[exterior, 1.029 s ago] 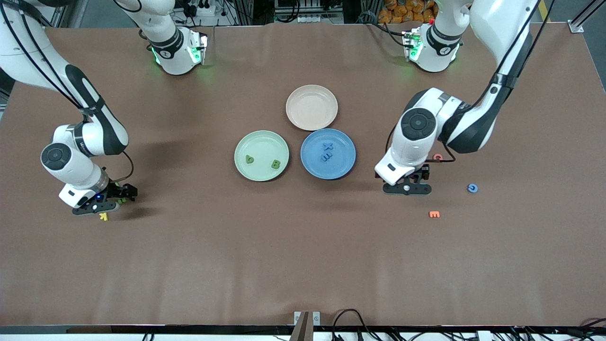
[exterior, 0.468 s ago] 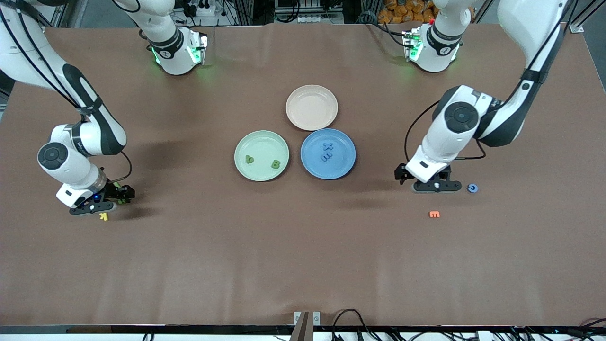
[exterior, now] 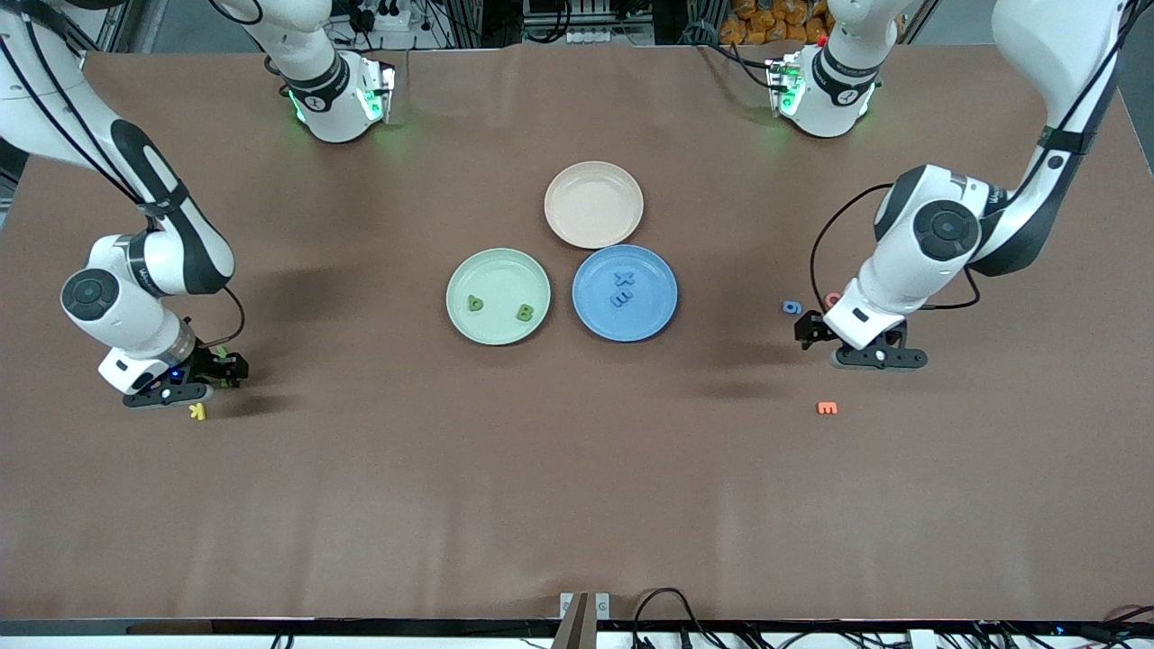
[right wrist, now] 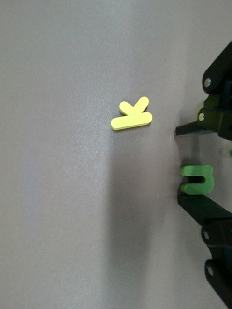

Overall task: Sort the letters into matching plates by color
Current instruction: 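Grasp the green u with the right gripper while the left gripper returns, then lower the left gripper onto the blue G while the right gripper holds the u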

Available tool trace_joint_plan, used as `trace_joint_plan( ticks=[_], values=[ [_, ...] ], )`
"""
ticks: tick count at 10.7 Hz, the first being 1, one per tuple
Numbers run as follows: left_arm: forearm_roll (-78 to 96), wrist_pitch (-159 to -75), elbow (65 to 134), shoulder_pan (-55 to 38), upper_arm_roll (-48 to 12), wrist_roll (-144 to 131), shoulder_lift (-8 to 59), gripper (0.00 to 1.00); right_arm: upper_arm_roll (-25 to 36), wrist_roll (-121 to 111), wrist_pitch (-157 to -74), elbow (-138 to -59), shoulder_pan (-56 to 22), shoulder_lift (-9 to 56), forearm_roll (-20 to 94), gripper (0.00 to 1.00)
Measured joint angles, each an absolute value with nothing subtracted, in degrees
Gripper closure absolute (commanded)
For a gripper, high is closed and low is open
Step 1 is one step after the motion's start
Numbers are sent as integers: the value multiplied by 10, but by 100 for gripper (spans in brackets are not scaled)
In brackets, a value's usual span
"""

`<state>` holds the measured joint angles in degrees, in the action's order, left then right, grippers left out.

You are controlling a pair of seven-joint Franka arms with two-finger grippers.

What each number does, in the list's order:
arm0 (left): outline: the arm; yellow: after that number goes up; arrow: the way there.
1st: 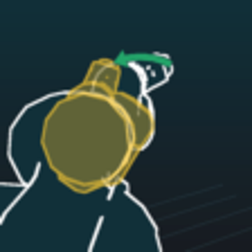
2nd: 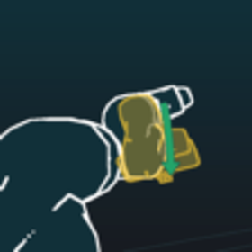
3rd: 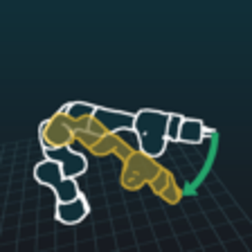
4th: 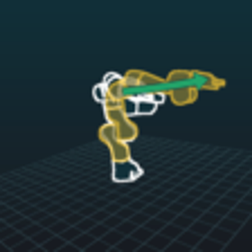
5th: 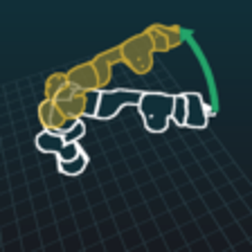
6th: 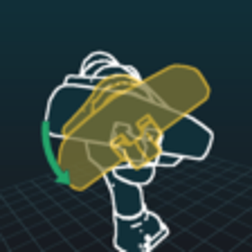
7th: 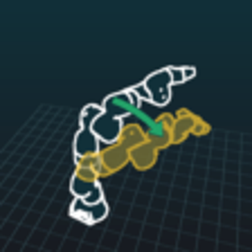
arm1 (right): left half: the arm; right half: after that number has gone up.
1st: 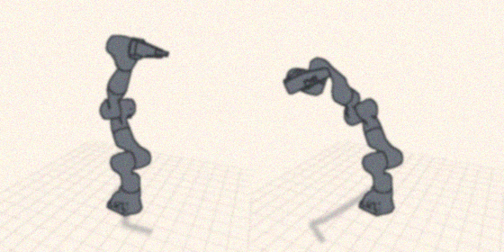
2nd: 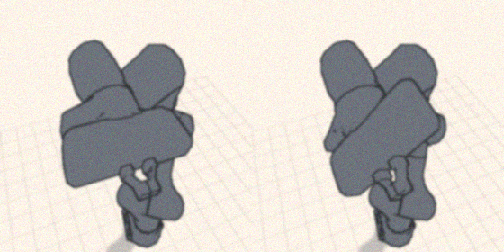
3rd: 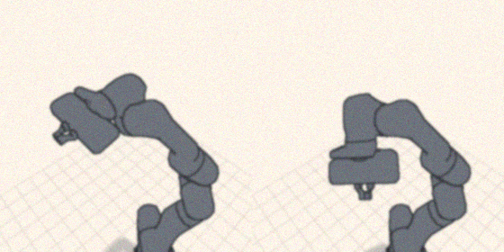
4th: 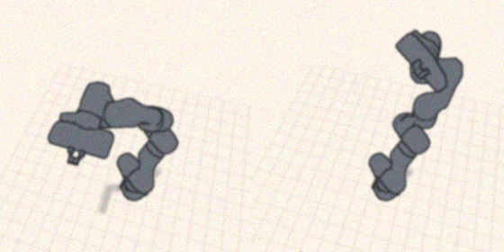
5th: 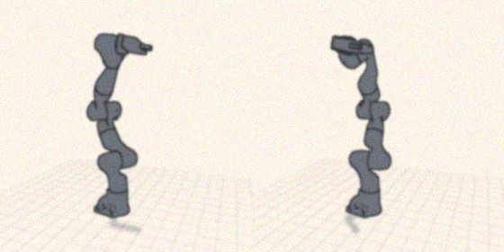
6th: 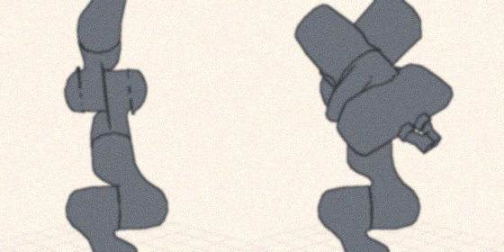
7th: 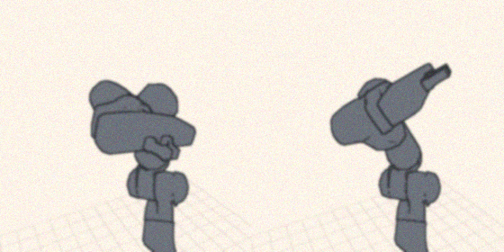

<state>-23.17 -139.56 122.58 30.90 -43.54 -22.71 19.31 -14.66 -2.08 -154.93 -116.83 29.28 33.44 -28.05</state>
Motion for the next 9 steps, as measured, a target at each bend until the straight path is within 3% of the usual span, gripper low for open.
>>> trace_joint_plan(
  ticks=[3, 6, 9],
  values=[
    [-236, -1396, 1235, 348, -436, -127, 189, 0, -159, -21, -1550, -1168, 310, 334, -281, 67],
    [-295, -1395, 1242, 354, -436, -113, 189, 0, -168, -20, -1551, -1168, 323, 334, -281, 72],
    [-325, -1395, 1246, 380, -434, -106, 202, 0, -168, -20, -1551, -1167, 327, 334, -281, 86]
  ],
)
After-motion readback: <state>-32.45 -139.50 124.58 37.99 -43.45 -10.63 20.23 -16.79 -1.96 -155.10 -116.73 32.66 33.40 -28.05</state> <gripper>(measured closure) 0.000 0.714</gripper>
